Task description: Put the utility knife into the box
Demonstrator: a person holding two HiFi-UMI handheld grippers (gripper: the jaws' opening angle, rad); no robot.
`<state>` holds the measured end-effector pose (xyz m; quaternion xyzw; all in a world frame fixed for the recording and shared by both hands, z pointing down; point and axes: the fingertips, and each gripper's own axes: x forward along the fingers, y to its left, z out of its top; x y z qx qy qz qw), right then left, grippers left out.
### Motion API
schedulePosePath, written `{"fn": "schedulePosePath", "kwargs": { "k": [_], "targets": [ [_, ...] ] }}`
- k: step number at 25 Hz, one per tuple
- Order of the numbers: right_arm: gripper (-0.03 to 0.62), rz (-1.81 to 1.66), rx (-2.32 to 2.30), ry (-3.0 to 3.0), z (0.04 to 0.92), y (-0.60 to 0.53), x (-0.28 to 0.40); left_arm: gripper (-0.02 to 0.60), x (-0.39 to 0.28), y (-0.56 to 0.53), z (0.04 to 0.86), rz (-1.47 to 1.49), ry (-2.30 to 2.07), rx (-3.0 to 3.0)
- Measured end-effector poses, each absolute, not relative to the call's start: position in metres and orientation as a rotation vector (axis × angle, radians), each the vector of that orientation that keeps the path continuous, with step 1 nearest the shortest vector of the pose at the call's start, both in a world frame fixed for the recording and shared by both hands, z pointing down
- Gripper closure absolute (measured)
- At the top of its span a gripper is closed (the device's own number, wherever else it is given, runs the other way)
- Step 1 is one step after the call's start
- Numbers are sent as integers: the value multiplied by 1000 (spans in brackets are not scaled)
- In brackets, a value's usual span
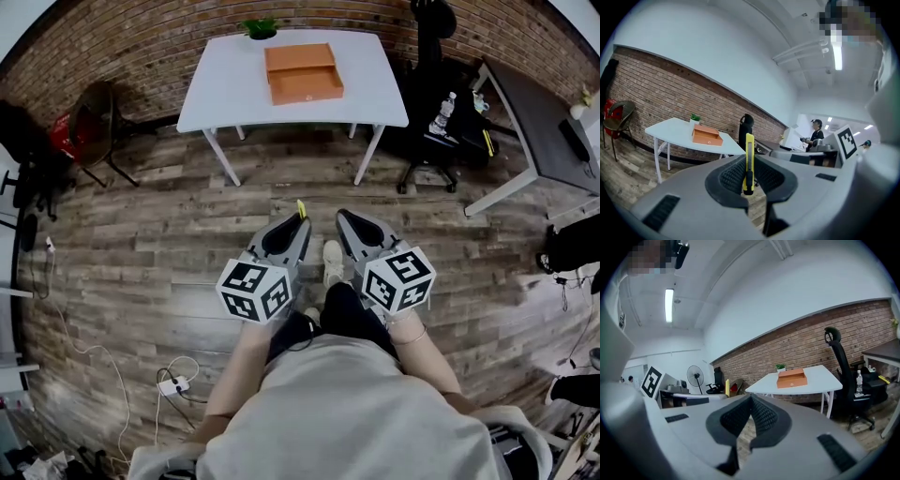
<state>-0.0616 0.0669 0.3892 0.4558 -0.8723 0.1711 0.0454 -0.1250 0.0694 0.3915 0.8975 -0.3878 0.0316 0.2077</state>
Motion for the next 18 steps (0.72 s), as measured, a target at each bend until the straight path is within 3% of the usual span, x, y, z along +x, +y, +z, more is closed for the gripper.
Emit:
{"fn": "schedulePosePath", "kwargs": {
  "k": [18],
  "targets": [
    [595,517,1321,-2765,375,-169,-16,532,-84,-156,376,128,-1184,2508]
  ]
}}
